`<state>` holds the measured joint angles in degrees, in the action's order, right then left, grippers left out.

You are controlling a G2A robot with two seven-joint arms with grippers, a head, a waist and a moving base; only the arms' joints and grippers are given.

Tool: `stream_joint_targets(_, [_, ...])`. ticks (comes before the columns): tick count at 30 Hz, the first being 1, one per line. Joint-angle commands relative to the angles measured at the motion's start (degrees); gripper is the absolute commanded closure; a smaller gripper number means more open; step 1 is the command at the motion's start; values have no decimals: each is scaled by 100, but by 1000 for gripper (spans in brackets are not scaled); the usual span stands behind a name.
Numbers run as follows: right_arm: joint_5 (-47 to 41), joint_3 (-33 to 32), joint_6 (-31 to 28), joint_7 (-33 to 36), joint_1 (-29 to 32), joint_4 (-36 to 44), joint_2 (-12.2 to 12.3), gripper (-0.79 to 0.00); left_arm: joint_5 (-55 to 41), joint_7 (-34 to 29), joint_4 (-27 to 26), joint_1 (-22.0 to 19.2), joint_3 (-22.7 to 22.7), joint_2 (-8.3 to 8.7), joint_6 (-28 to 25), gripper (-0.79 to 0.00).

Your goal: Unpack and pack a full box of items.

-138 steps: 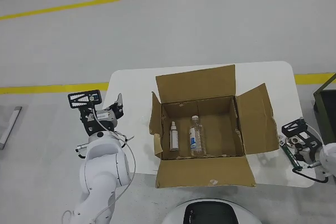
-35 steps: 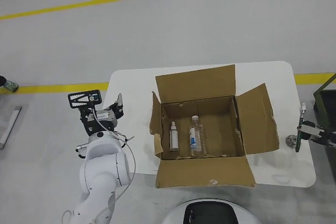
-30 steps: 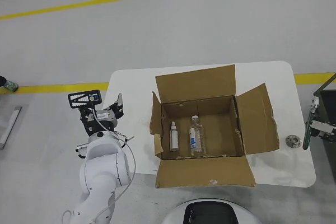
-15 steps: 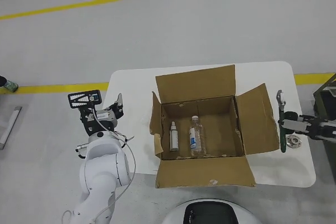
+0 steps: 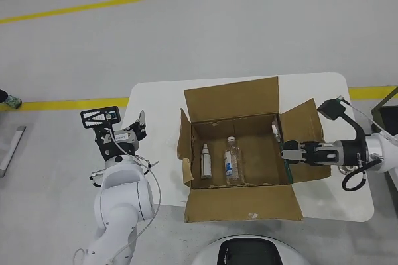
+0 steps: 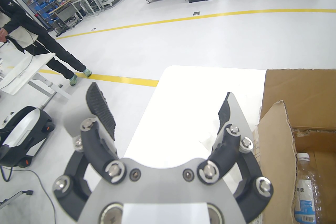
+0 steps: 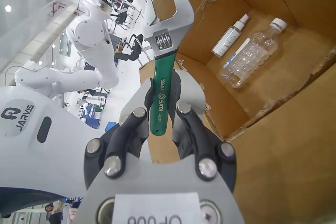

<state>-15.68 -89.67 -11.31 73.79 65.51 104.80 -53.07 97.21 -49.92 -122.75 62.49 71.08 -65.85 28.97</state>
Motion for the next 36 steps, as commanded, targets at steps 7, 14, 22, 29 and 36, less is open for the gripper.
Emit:
stream_joint_targets(7, [1, 0, 0, 0, 1, 0, 0, 0, 0, 0, 0, 0, 0, 0, 0, -785])
stream_joint_targets(14, [-185, 181, 343, -997, 46, 352, -46, 0, 0, 0, 0, 0, 0, 0, 0, -785])
stream_joint_targets(22, [665, 1480, 1542, -1908, -614, 407, -179, 0, 0, 0, 0, 0, 0, 0, 0, -785])
stream_joint_targets(29, [1103, 2765, 2404, -2575, -1276, -125, -418, 0, 0, 0, 0, 0, 0, 0, 0, -785])
stream_joint_targets(36, [1443, 3594, 2835, -2966, -1732, -754, -640, 0, 0, 0, 0, 0, 0, 0, 0, -785])
